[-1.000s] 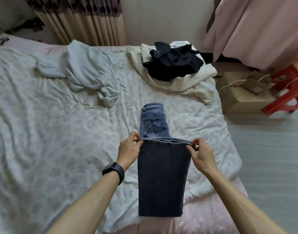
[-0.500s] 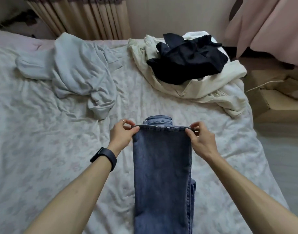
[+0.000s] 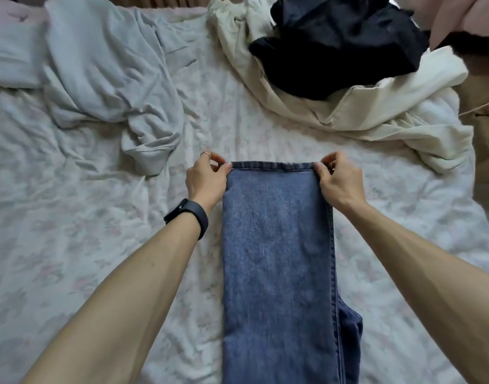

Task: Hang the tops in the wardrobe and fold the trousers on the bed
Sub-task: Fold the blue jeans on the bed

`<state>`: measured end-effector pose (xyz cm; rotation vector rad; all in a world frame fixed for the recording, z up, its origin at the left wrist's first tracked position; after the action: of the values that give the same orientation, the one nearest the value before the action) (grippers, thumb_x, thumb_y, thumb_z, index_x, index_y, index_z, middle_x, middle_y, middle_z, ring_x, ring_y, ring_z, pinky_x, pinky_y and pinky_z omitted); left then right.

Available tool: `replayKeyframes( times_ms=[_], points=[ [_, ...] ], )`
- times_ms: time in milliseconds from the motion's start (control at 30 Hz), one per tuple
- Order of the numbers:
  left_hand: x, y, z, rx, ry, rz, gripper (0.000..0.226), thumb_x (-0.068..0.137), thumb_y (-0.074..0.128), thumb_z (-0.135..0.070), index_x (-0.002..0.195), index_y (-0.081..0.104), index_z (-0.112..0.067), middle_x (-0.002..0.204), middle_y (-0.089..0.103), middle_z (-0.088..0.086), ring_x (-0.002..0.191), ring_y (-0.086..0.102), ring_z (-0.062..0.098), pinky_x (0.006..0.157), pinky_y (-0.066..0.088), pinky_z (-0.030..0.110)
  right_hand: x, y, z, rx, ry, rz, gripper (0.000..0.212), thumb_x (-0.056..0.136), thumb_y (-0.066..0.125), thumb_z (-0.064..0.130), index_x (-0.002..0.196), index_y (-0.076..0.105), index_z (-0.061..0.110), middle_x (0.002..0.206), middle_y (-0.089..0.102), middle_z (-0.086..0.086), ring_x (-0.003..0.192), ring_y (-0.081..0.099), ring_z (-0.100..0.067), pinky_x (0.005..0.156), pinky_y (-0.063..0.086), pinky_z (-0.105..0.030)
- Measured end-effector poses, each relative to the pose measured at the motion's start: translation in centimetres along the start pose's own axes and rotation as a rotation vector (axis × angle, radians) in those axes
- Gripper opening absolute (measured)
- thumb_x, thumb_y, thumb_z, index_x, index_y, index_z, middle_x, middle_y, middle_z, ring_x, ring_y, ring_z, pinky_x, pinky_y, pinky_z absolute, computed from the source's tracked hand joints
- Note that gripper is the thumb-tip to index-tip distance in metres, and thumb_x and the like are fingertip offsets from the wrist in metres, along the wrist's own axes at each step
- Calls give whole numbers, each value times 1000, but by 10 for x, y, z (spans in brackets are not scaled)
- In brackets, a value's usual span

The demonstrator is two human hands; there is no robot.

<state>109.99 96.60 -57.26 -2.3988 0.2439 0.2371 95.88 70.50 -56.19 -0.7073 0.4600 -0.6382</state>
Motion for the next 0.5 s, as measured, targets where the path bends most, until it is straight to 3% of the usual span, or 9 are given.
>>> replayKeyframes(
  times_ms=[100,200,267,333,400,433,500],
  points=[
    [11,7,0,149,0,52,17,97,62,-36,108,62,-22,93,67,-4,93,63,19,74,39,26,10,9,-2,-43,52,34,24,101,57,30,111,56,8,100,62,-9,100,57,-29,82,43,-35],
    [3,14,0,343,80,103,37,103,48,-35,136,50,-17,133,56,11,123,50,30,94,43,38,4,11,-8,-118,122,27,38,100,56,36,126,51,9,124,60,-13,117,54,-35,93,41,-39],
    [-32,19,-10,452,339,-29,49,103,45,-34,148,43,-15,149,43,13,137,39,33,111,35,46,-20,12,3,-241,-40,-96,42,101,52,36,134,50,10,142,52,-14,130,47,-36,106,36,-42],
    [-79,39,-16,421,574,-32,57,102,39,-35,155,35,-14,161,33,10,149,27,28,121,22,49,-60,27,29,-295,-331,-191,45,101,49,32,140,52,10,155,41,-15,143,36,-35,118,26,-45],
    [-111,71,3,499,634,168,63,102,28,-39,161,15,-21,168,13,-1,155,6,18,125,7,51,-95,61,31,-380,-491,-35,53,103,39,35,153,40,18,166,24,-8,154,19,-25,123,14,-46],
    [-118,84,22,590,629,263,62,102,23,-42,160,5,-26,169,4,-6,155,-3,14,125,3,54,-105,75,16,-495,-489,76,57,104,30,41,158,30,25,169,12,-3,156,7,-19,125,7,-49],
    [-112,90,55,754,609,291,58,105,19,-46,158,-5,-36,168,-4,-11,154,-10,11,122,-5,57,-106,83,-27,-749,-390,163,59,105,16,50,161,10,34,170,-5,3,156,-8,-17,122,-1,-61]
  ],
)
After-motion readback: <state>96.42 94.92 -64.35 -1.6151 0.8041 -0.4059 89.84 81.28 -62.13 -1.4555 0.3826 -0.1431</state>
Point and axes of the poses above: each hand's wrist, its own x-axis towards the middle knuckle, its own y-axis out of the palm, z = x × y, the point moved 6 cm from there along x, towards the middle knuckle
